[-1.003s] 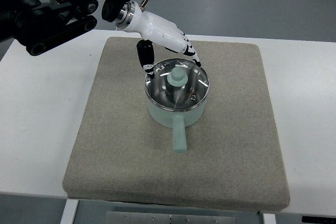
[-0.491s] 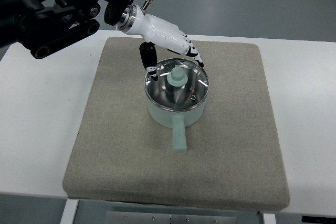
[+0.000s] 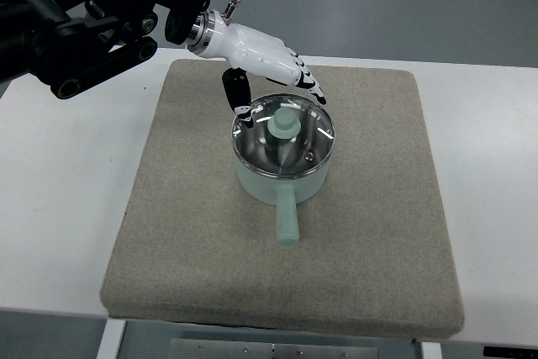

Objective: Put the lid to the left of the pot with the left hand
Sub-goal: 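Lower the left hand onto the lid and close fingers around the green knob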

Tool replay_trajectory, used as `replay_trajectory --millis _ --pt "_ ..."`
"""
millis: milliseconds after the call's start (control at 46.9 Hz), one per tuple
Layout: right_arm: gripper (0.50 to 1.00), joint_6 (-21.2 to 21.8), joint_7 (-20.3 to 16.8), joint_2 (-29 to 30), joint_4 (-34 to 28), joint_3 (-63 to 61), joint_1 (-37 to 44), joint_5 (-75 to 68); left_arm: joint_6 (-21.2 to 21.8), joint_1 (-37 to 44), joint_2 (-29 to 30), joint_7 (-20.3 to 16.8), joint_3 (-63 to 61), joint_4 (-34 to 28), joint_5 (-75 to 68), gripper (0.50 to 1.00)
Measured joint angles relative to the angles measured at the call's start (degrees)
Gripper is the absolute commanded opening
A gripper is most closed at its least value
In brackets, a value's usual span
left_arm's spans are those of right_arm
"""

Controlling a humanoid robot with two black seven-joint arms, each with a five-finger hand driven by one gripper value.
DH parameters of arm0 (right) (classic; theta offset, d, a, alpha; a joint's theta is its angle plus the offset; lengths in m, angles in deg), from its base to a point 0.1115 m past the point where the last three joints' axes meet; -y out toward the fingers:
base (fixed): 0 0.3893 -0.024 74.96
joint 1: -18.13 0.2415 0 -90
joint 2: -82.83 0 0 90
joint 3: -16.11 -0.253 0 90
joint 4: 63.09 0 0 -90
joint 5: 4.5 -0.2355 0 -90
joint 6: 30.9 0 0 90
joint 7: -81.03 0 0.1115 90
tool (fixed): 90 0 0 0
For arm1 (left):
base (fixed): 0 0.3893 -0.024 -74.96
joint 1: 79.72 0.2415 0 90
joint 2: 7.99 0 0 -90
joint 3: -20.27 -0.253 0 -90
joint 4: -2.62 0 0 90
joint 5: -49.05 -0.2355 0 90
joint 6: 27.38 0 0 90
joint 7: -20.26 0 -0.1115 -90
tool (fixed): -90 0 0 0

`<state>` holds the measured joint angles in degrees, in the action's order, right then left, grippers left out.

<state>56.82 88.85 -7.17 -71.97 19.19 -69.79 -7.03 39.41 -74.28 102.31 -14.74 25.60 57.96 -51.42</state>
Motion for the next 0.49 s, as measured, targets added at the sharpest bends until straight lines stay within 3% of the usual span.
replay_trajectory --millis 491 --pt "0.924 0.0 0.0 0.0 0.0 -0.01 0.02 0.02 -0.25 0.07 -2.1 -0.01 -0.54 -0.03 -0.48 0.977"
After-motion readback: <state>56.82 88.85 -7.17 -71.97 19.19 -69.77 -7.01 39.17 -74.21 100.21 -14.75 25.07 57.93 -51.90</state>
